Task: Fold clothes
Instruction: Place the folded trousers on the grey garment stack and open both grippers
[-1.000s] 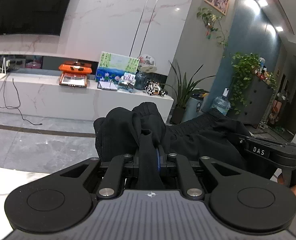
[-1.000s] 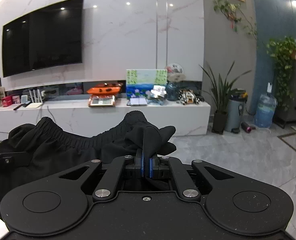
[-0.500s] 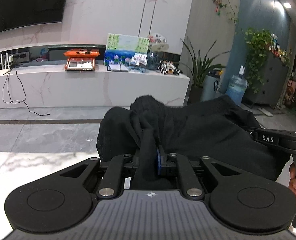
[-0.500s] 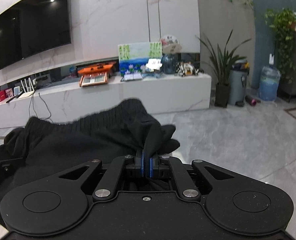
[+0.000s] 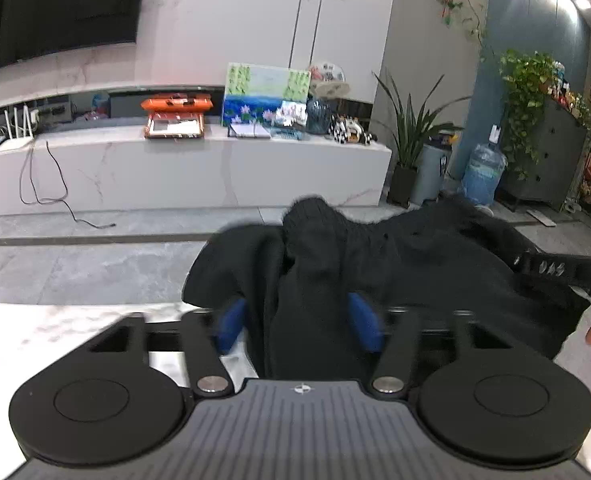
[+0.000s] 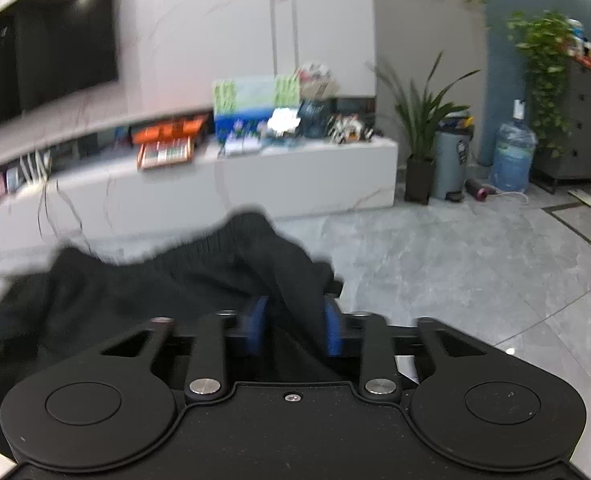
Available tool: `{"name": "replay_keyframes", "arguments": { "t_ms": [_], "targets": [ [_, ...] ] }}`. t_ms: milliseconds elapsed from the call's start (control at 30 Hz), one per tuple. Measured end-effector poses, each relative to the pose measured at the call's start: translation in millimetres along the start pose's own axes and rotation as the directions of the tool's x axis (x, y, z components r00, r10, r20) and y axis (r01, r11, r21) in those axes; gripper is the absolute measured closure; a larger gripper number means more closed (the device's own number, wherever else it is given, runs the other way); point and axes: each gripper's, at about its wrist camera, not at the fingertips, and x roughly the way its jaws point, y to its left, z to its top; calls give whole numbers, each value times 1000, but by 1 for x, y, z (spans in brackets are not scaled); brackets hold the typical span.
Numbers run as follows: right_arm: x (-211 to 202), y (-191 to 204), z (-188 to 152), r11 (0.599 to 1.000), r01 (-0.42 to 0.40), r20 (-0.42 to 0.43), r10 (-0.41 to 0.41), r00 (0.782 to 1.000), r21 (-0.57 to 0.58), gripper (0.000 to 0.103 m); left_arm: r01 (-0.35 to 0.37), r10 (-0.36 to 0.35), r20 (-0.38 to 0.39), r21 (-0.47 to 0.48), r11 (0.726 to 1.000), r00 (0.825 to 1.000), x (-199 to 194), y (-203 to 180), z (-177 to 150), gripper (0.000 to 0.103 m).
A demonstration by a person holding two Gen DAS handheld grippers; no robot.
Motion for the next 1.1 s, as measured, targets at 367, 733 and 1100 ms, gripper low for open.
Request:
{"name": "replay_keyframes", "arguments": {
  "t_ms": [367, 733, 1100],
  "targets": [
    [-122, 67, 21, 997, -58, 10, 58, 998, -42, 51, -76, 76, -7, 33, 997, 997, -139, 35, 26, 28],
    [-245, 163, -54, 989, -140, 33, 142, 989, -51, 37, -186, 186, 4, 61, 981, 983, -273, 88, -44, 24],
    [-304, 243, -166, 970, -216, -29, 214, 976, -113, 29, -309, 304, -108, -30, 951, 947, -317, 159, -124, 24]
  ]
}}
